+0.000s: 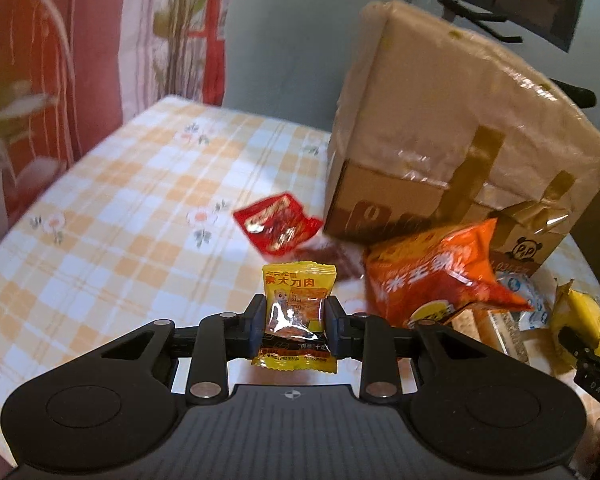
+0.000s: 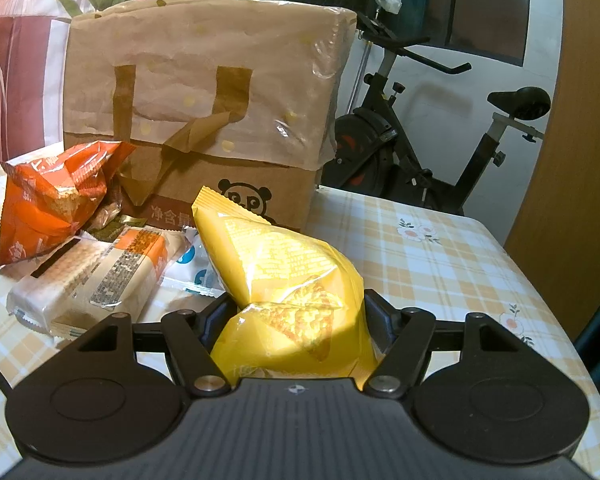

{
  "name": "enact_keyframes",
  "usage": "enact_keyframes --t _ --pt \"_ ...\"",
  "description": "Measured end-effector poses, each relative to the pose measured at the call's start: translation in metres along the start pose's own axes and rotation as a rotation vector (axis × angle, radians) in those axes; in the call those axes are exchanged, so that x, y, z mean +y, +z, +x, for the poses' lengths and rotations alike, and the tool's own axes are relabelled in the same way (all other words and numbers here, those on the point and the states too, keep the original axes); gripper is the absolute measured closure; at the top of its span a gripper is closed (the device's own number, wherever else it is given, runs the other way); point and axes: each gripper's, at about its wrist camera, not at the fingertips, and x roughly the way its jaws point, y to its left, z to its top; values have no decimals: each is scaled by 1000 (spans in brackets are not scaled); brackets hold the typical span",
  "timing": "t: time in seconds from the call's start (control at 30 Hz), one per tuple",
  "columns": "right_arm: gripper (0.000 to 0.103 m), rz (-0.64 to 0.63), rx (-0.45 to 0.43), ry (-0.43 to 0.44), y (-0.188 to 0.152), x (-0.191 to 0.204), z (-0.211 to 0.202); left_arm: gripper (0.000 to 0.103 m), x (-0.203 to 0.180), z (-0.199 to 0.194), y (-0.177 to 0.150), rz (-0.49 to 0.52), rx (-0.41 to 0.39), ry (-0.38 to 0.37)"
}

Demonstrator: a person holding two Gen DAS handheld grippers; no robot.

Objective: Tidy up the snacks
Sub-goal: 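Close the right tool on the yellow chip bag while the left tool grasps the small yellow packet, then carry both held packets over the box and release them inside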

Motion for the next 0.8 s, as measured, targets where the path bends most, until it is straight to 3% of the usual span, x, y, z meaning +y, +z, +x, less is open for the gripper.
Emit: enact_keyframes --t 0.4,0.8 --pt "34 205 -10 -17 15 -44 -21 71 -11 -27 18 61 -116 -4" --pt "34 278 -145 -54 52 -72 -48 71 -30 -56 42 114 -231 -58"
